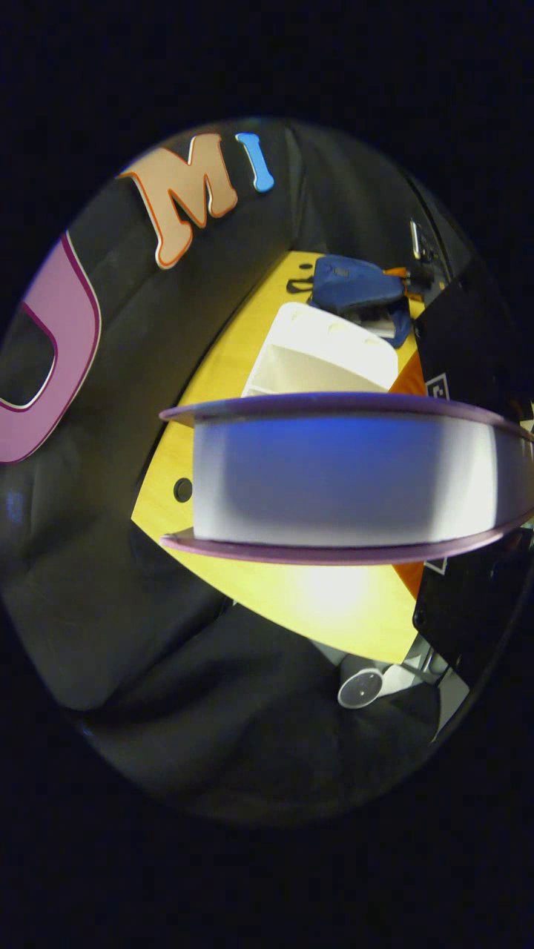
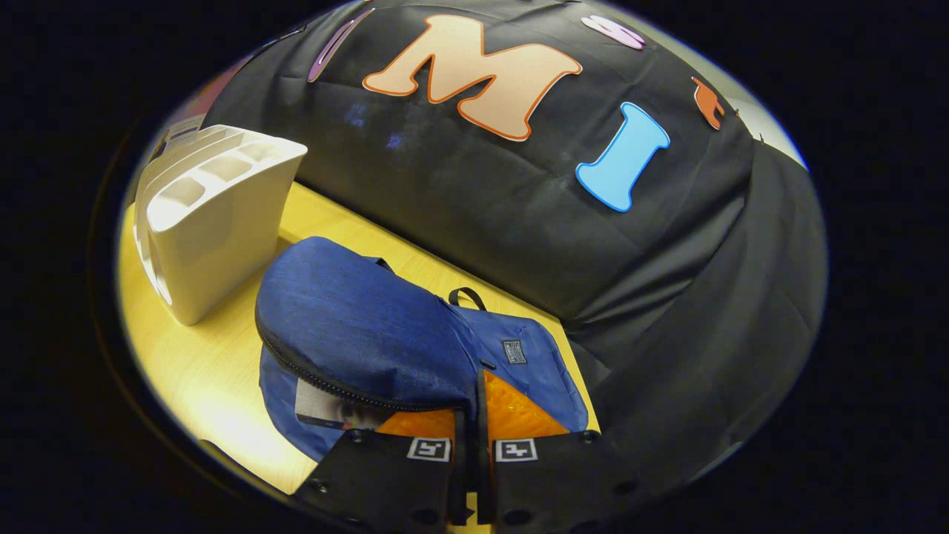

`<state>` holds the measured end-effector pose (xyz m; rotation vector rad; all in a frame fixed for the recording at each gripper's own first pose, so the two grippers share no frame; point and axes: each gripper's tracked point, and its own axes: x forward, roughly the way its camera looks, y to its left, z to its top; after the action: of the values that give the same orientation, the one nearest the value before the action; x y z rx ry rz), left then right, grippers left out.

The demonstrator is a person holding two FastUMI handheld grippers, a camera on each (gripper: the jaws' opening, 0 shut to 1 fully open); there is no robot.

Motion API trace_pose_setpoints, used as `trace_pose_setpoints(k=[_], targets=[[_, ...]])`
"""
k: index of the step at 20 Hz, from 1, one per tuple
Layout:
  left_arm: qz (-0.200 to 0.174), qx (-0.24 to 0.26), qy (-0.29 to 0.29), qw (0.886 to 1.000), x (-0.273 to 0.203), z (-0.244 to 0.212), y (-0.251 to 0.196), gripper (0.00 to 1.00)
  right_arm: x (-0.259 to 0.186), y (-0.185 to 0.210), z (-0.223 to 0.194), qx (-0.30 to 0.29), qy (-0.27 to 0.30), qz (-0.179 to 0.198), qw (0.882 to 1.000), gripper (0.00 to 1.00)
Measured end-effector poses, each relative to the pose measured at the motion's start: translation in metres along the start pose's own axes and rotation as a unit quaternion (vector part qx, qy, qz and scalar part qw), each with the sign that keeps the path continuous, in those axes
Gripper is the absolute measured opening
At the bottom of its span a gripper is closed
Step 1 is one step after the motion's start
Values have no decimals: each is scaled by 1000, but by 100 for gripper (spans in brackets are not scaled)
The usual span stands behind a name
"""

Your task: Open the schoolbag, grab two books from the bookshelf and put them into the schoolbag.

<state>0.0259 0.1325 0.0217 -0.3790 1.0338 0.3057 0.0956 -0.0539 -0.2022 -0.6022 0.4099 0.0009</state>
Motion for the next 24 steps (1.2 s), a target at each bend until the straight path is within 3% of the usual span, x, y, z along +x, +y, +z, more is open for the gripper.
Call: trace_pose_setpoints(k=[4, 10, 24], targets=[[-39, 16, -24, 999, -19, -13, -31, 45, 1, -4, 1, 19, -6, 10, 1000, 7], [-146, 0, -52, 988, -24, -34, -104, 44, 6, -12, 4, 46, -17, 34, 998, 7], [-249, -29, -40, 967, 80, -104, -228, 43, 13, -39, 11, 140, -27, 62, 988, 10]])
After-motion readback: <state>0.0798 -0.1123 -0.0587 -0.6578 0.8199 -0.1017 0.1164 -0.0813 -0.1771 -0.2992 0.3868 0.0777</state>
